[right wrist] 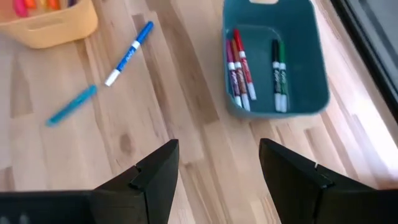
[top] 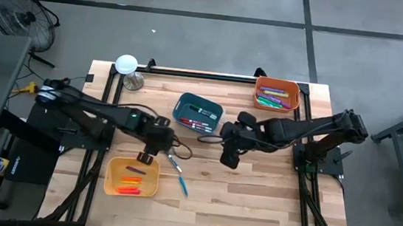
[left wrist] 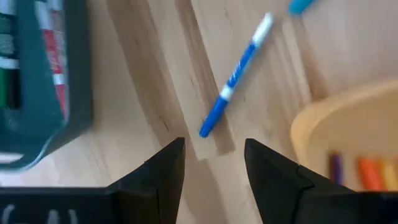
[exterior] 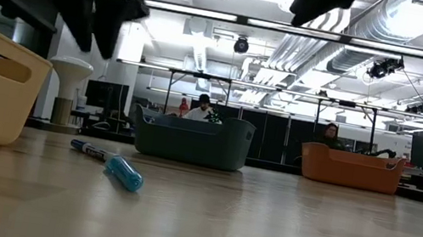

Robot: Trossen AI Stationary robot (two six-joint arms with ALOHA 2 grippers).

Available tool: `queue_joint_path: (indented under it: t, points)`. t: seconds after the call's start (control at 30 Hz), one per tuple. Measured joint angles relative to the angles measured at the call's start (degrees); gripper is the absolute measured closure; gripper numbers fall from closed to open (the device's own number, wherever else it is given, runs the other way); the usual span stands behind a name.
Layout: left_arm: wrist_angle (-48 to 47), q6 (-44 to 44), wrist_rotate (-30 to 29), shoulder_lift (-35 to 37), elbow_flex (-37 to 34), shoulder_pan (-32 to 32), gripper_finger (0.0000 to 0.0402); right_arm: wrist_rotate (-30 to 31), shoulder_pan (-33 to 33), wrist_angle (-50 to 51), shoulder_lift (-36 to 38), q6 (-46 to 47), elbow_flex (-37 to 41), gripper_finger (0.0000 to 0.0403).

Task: Pick & Place Markers
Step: Put the blue marker pen into the blue bin

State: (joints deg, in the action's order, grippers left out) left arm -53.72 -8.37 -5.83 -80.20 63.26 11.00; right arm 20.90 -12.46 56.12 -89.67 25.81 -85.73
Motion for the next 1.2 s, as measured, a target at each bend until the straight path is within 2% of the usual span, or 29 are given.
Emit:
queue_joint_path:
  t: [0.2,0.5,0.67,0.87,1.03,1.2]
  points:
    - [-0.01,-12.61,2.95,-7.38,2.12,-2.69,0.0239,2.36,-3.33,6.04,0.04,5.33,0.0,0.0192]
    - [2.89,-21.19,5.49,-15.64,4.6,-2.77,0.0239,6.12,-9.77,14.27,0.13,17.47,0.52,0.0192]
    - [3.76,-28.51,5.75,-15.54,4.66,-2.75,0.0239,8.03,-13.91,15.87,0.41,26.08,3.62,0.0192]
    - [3.99,-42.14,6.73,-15.59,4.55,-2.79,0.0239,7.79,-18.18,15.12,2.85,38.18,9.82,0.0192]
    - [6.06,-48.45,6.96,-15.59,3.38,-2.77,0.0239,9.49,-22.29,14.86,5.19,47.72,13.14,0.0192]
    - [11.06,-51.81,6.43,-15.59,0.61,-3.25,0.0239,9.72,-24.93,14.95,6.16,52.13,13.66,0.0192]
